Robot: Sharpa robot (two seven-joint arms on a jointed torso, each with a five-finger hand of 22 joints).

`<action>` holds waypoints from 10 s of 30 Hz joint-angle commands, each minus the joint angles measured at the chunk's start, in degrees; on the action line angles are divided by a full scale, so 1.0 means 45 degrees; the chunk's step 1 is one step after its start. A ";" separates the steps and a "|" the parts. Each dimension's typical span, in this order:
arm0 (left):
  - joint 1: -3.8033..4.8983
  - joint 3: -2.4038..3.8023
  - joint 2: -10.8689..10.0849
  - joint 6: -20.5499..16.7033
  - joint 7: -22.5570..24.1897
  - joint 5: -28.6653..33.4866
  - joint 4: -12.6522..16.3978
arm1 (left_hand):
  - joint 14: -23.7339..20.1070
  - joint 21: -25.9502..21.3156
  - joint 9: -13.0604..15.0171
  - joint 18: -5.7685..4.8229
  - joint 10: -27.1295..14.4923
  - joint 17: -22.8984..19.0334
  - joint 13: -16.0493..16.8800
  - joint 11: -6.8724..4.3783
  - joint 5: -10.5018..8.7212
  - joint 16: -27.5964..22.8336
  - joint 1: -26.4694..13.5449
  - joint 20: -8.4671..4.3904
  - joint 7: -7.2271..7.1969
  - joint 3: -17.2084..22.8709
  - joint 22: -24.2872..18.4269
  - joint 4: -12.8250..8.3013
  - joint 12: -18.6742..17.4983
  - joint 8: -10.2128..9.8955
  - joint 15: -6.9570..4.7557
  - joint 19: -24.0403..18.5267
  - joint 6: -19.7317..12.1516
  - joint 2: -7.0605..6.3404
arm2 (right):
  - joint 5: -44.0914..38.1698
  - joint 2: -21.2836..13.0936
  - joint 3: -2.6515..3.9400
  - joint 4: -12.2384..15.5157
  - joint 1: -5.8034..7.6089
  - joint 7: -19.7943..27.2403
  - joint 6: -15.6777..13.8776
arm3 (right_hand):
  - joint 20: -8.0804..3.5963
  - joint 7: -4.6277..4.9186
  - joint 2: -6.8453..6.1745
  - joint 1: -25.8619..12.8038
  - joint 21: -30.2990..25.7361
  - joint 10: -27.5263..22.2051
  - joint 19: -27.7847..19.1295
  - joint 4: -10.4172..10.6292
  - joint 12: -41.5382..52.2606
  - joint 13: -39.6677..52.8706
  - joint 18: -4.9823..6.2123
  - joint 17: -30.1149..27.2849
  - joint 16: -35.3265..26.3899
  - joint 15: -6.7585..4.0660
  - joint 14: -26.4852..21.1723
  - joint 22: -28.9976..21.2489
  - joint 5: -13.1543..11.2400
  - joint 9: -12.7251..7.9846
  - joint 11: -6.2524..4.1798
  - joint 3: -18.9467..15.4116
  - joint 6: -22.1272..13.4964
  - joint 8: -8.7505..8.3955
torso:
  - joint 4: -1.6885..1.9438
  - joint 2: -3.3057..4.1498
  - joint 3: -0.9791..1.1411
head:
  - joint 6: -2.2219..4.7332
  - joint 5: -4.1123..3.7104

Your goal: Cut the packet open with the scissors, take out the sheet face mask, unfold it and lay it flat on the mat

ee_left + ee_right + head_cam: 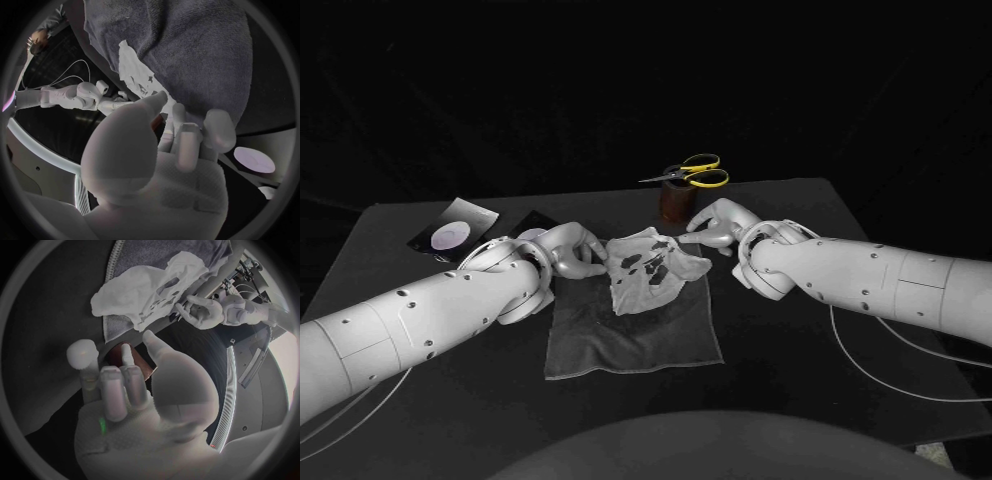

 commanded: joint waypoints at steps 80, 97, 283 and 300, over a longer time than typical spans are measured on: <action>-0.0395 0.0089 -0.1755 -0.0529 0.1934 0.2384 0.2337 | -0.0224 -0.0165 -0.0070 0.0074 0.0176 -0.0016 -0.0318 0.0068 0.0035 -0.0224 0.0278 0.0076 -0.0062 0.0403 -0.0143 -0.0071 -0.0398 0.0233 0.0026 -0.0134 0.0377 0.0045 | -0.4122 -0.1261 -0.0002 0.0826 -0.0863 -0.0840 0.1183 | -0.0747 -0.1132 0.1334 0.1852 0.1916 0.1349 0.0984 -0.1560 0.0698 0.3346 -0.0154 0.3351 0.0104 -0.0843 0.1330 0.1590 0.0046 0.0010 -0.1048 0.1230 0.2998 0.1011 | 0.0021 0.0002 -0.0016 | 0.0000 -0.0160; -0.0395 0.0087 -0.1793 -0.0514 0.1863 0.2386 0.2255 | -0.0224 -0.0165 -0.0070 0.0074 0.0176 -0.0016 -0.0318 0.0068 0.0035 -0.0224 0.0278 0.0076 -0.0062 0.0403 -0.0143 -0.0071 -0.0398 0.0233 0.0026 -0.0134 0.0377 0.0045 | -0.3584 -0.1695 0.0005 0.1200 -0.0863 -0.0890 0.0563 | -0.0801 -0.1124 0.1458 0.1685 0.2018 0.1349 0.1048 -0.1667 0.0698 0.3346 -0.0176 0.3351 0.0104 -0.0825 0.1330 0.1619 0.0045 0.0216 -0.1034 0.1646 0.3094 0.1215 | 0.0007 0.0003 -0.0016 | 0.0000 -0.0158; -0.0230 0.0326 -0.1497 -0.0514 0.3061 0.4798 0.2355 | -0.1309 -0.1460 -0.0363 0.0382 -0.0377 -0.1797 -0.0703 0.0079 0.0036 -0.0982 0.0250 0.0069 -0.0071 0.0485 -0.1454 -0.0078 -0.1096 0.0505 0.0030 -0.1103 0.0350 0.0106 | -0.0907 -0.2390 0.0107 0.1591 -0.0155 0.0147 0.0596 | -0.0143 -0.0226 0.1955 0.1704 0.0276 0.1181 0.0241 -0.1195 0.0209 0.3020 0.0131 0.3347 0.0102 -0.0146 0.1329 0.1144 0.0044 -0.0414 -0.0240 -0.0875 0.1237 -0.0273 | 0.0018 -0.0001 -0.0010 | 0.0000 -0.0277; -0.0221 0.0265 -0.1410 -0.0632 0.2849 0.2805 0.1953 | -0.1744 -0.2111 -0.0428 0.0545 -0.0383 -0.2674 -0.1055 0.0184 0.0034 -0.1355 0.0123 0.0135 0.0023 0.0534 -0.2129 -0.0063 -0.1592 0.0475 0.0115 -0.1550 0.0183 -0.0044 | -0.1265 -0.2398 0.0092 0.2545 -0.0315 0.1462 -0.0551 | -0.0253 -0.0267 0.2029 0.1650 0.0389 0.1131 0.0339 -0.1614 0.0025 0.2891 0.0100 0.3247 0.0051 -0.0233 0.1297 0.1186 0.0056 -0.0686 -0.0302 -0.0171 0.1443 -0.0410 | 0.0014 -0.0018 -0.0020 | 0.0000 -0.0166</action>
